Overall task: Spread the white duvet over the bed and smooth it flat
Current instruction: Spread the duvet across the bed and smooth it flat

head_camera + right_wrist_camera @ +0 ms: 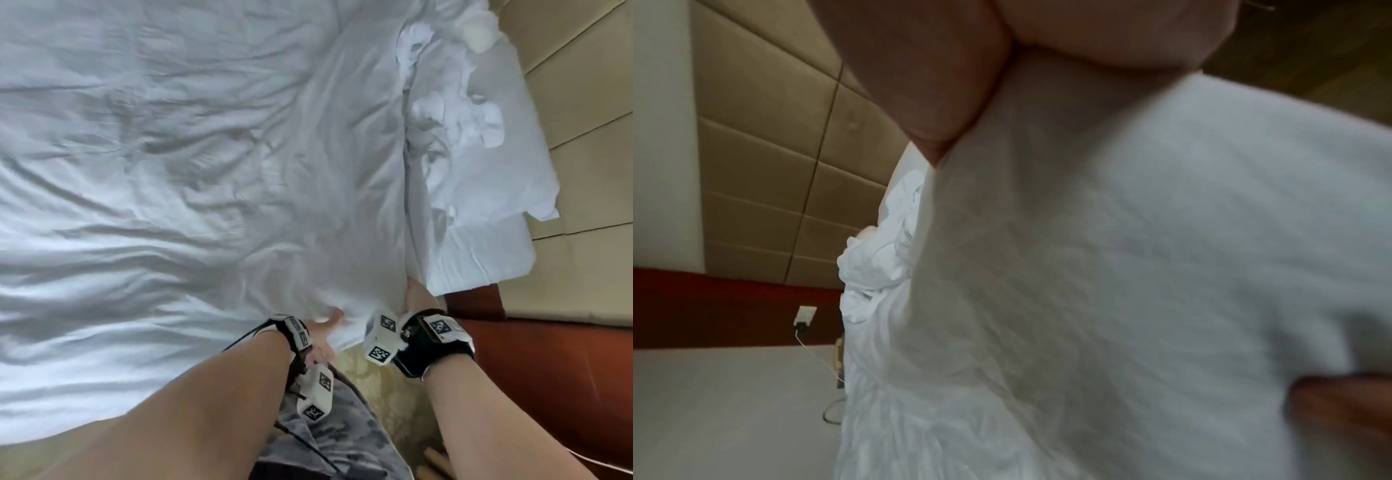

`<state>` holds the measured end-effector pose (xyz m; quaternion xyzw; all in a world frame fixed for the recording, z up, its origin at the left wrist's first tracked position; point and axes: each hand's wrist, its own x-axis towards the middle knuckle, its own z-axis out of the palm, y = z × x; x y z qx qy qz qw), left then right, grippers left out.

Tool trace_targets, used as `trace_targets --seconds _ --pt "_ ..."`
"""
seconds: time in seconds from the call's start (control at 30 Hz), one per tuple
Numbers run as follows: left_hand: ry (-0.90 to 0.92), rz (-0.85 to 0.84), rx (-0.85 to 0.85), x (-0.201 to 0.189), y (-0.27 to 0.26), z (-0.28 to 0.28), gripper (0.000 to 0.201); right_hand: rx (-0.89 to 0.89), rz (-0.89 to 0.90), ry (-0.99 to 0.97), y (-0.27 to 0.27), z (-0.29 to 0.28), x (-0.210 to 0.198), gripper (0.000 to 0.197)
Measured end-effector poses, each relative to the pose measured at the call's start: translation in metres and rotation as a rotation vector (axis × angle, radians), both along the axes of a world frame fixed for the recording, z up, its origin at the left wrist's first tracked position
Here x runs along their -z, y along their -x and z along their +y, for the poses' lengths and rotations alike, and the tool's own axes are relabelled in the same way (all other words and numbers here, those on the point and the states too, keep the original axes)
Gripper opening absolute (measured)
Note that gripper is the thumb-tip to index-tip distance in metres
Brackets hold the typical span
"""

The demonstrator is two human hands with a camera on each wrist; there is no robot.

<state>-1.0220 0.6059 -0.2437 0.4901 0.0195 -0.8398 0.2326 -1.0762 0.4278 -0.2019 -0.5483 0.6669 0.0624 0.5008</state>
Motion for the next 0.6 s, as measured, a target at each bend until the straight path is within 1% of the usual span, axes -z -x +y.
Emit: trace_targets --seconds 0.03,0.07,0.1,0.13,0.17,0.2,0.23,0.27,0.3,0.33,0.37,0.4,0.43,0.47,0.5,0.53,0.57,0.6 --pt "-0.049 -0.065 -0.024 -0.005 0.008 -0.002 0.099 0.036 -0.027 -0.026 0.001 0.001 -0.001 0.05" --pt "-0.082 -0.174 -0.136 -0.007 0.014 -0.003 0.092 0.082 -0.074 -0.06 -0.001 0.0 -0.002 0.052" --pt "-0.099 -0.252 -0.278 -0.008 0.017 -0.002 0.087 0.107 -0.126 -0.108 -0.003 -0.003 -0.003 0.048" --pt "-0.129 -0.225 -0.461 -0.005 0.018 -0.004 0.094 0.127 -0.19 -0.168 -0.007 -0.004 -0.006 0.038" --pt "-0.194 -0.126 -0.68 0.002 0.018 -0.007 0.112 0.117 -0.249 -0.224 -0.014 -0.003 -0.009 0.029" --pt "-0.281 -0.053 -0.952 0.01 0.016 -0.012 0.129 0.126 -0.297 -0.277 -0.018 -0.003 -0.007 0.026" --pt "-0.345 -0.004 -1.235 0.016 0.009 -0.021 0.132 0.095 -0.336 -0.327 -0.02 -0.002 -0.007 0.031" --pt "-0.379 -0.01 -1.441 0.024 -0.001 -0.031 0.115 0.073 -0.365 -0.373 -0.02 -0.004 -0.004 0.041" --pt "-0.412 -0.057 -1.627 0.03 -0.008 -0.041 0.091 0.028 -0.404 -0.441 -0.017 -0.009 0.0 0.051" --pt "-0.437 -0.121 -1.72 0.024 -0.016 -0.053 0.077 -0.019 -0.429 -0.524 -0.012 -0.02 0.007 0.059" --pt "-0.459 -0.164 -1.802 0.02 -0.02 -0.063 0.074 -0.083 -0.442 -0.597 -0.01 -0.034 0.01 0.063" --pt "-0.453 -0.188 -1.818 0.01 -0.026 -0.061 0.069 -0.125 -0.444 -0.622 -0.008 -0.039 0.011 0.063" --pt "-0.4 -0.202 -1.858 0.002 -0.025 -0.061 0.057 -0.176 -0.423 -0.651 -0.006 -0.051 0.014 0.06" --pt "-0.336 -0.203 -1.876 -0.003 -0.018 -0.064 0.049 -0.212 -0.394 -0.677 -0.004 -0.064 0.014 0.064" --pt "-0.282 -0.176 -1.884 -0.009 -0.011 -0.065 0.046 -0.247 -0.327 -0.654 -0.002 -0.077 0.017 0.073" --pt "-0.24 -0.154 -1.863 -0.015 -0.002 -0.064 0.045 -0.244 -0.279 -0.62 -0.002 -0.093 0.024 0.08" --pt "-0.215 -0.16 -1.854 -0.019 0.008 -0.062 0.043 -0.196 -0.226 -0.582 -0.003 -0.107 0.029 0.082" --pt "-0.217 -0.174 -1.867 -0.02 0.021 -0.06 0.04 -0.184 -0.178 -0.541 -0.002 -0.12 0.037 0.081"
